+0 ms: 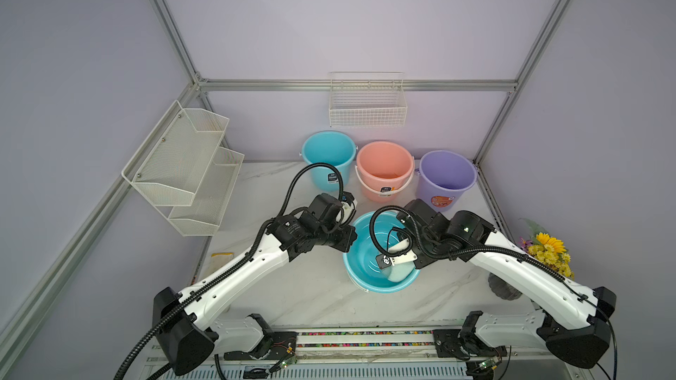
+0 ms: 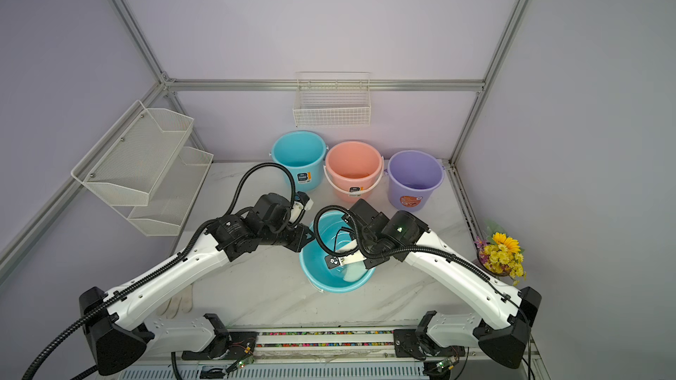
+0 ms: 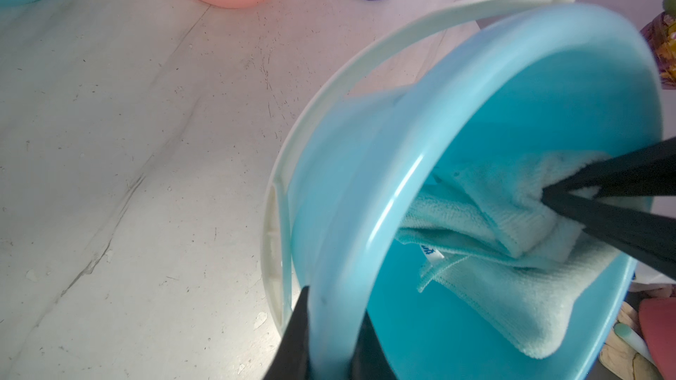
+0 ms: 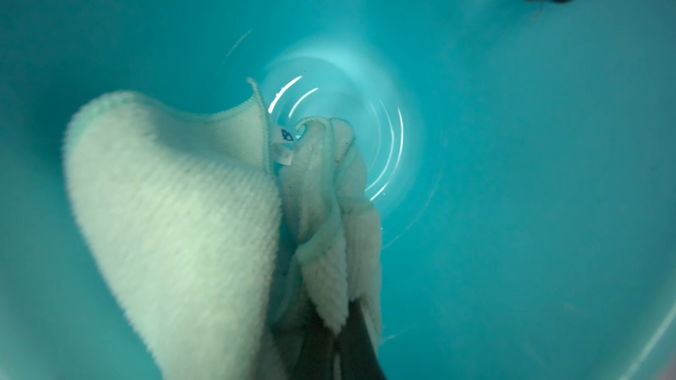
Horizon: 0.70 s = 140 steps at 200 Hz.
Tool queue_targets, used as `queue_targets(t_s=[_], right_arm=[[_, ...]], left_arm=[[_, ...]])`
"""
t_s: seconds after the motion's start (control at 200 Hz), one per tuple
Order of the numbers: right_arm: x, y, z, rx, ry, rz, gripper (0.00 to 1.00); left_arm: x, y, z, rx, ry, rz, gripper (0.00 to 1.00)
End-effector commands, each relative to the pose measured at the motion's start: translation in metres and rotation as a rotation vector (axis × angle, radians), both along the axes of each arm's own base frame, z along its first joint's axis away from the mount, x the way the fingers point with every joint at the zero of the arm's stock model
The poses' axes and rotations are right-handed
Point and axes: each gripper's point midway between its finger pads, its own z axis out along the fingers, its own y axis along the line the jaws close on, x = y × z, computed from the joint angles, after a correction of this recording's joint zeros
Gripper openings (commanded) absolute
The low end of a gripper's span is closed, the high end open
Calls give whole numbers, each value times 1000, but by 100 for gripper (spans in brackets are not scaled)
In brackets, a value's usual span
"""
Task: Wipe the inside of the bucket with a cloth
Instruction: Wipe the dirt from the inside of the bucket.
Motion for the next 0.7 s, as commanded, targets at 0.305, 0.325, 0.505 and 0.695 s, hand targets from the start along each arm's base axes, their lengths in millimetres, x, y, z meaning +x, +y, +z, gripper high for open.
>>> queue_targets(t_s=[0.305,0.325,0.505,0.695], right_arm=[[-91,87,-4,475,555,-35,0],[-91,95,2,525,558,-33,0],[-50,147,50,989,472,-196,0],[15,148,97,1330,363,-555,0]], left_arm=[[11,-1,38,-59,-52,61,0],[11,0,37,-56,-49,64,0],[13,8,31,-27,-25,117,0],[17,27,25,0,20,233,0]])
